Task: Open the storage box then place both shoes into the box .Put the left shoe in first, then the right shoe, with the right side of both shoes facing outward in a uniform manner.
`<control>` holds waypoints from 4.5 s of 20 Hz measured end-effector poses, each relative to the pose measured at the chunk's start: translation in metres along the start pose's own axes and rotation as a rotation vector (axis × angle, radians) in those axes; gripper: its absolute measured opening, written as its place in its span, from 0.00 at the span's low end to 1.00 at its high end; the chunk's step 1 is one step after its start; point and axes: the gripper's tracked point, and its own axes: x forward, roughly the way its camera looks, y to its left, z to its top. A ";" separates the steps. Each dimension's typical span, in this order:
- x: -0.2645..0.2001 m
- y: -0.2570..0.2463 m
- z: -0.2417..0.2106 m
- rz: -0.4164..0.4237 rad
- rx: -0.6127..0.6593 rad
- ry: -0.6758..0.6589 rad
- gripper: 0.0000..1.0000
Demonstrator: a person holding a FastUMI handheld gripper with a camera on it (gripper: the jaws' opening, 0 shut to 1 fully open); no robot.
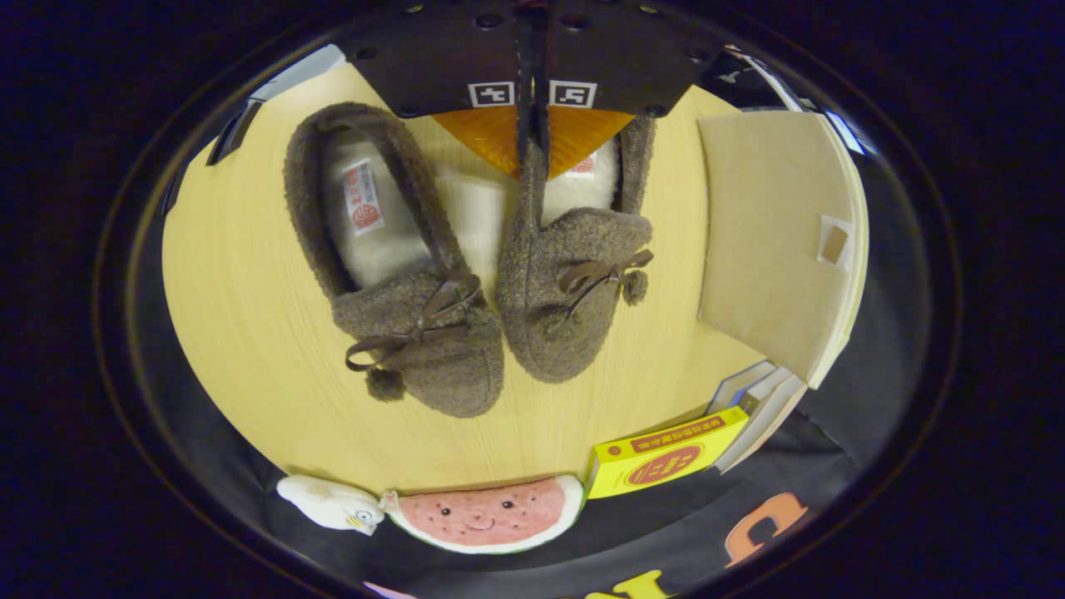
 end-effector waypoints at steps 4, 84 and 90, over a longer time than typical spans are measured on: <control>-0.029 0.004 0.000 0.041 0.016 -0.029 0.01; -0.114 0.067 0.023 -0.300 -0.411 -0.180 0.96; -0.099 -0.051 0.042 -0.437 -0.320 -0.071 0.96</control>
